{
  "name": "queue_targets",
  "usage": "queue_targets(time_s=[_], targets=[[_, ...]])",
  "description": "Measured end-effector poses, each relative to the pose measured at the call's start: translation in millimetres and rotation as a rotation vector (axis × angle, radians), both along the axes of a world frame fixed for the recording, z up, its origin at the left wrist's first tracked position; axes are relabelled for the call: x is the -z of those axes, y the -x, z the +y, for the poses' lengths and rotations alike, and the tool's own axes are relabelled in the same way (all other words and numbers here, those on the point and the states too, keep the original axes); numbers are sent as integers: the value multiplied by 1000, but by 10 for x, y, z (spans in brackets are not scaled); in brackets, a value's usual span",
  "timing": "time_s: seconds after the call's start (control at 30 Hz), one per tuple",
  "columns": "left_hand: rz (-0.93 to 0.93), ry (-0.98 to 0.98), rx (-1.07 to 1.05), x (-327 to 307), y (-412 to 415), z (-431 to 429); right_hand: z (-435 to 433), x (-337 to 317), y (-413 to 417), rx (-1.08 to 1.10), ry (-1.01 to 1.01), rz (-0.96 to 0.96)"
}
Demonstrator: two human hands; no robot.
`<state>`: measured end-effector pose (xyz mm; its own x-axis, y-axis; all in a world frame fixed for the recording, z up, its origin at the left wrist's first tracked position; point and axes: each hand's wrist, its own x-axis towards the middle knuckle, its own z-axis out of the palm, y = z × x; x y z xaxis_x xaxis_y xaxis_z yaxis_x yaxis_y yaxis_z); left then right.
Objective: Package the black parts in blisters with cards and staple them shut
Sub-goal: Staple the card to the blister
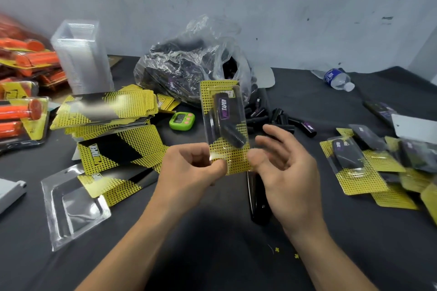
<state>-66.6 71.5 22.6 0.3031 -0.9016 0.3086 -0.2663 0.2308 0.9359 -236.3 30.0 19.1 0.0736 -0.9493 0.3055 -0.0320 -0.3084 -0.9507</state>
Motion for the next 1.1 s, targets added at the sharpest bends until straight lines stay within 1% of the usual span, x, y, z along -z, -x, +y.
queue_targets(time_s=[0.03,0.07,0.13,0.17,0.2,0.23,0.27,0.33,0.37,0.4,0.47,0.53,0.6,0.7,0.77,0.83,0.87,0.9,0.93,1.0,1.03,1.1], targets=[[-93,35,-50,-3,9,20,2,-1,8,23,50,57],[-195,79,-86,0,25,43,14,0,3,-9,86,100],[-459,172,-148,3,77,96,49,7,-44,-154,87,122],[-594,220,-170,-1,101,123,57,5,-77,-222,71,99],[-681,286,-170,15,112,143,60,-11,-97,-277,47,48],[-705,352,-134,30,117,164,54,-47,-107,-316,8,-31],[-663,401,-65,37,114,183,50,-100,-100,-344,-63,-140],[-499,429,47,17,102,193,20,-177,-35,-414,-344,-419],[-459,415,14,-2,103,188,6,-194,16,-464,-485,-529],[-447,386,-58,-8,106,167,0,-212,57,-525,-580,-580],[-401,268,-170,15,131,106,18,-231,102,-615,-685,-572],[-208,131,-86,31,153,47,17,-195,110,-642,-721,-510],[-13,72,23,78,144,-11,11,-174,91,-633,-706,-455],[128,78,55,71,132,-54,4,-167,77,-619,-675,-435],[151,72,52,43,163,-52,-3,-164,104,-606,-674,-448],[127,67,-9,2,193,-24,8,-175,132,-578,-625,-415],[141,86,-10,-35,212,-10,9,-187,155,-562,-562,-383],[178,126,36,-79,236,4,13,-210,169,-547,-479,-350],[219,181,123,-125,267,19,21,-231,185,-524,-380,-318],[233,237,298,-226,347,43,50,-276,210,-434,-189,-232],[223,231,331,-286,409,28,68,-318,225,-359,-101,-169],[229,157,284,-356,543,-27,102,-354,205,-195,12,-4]])
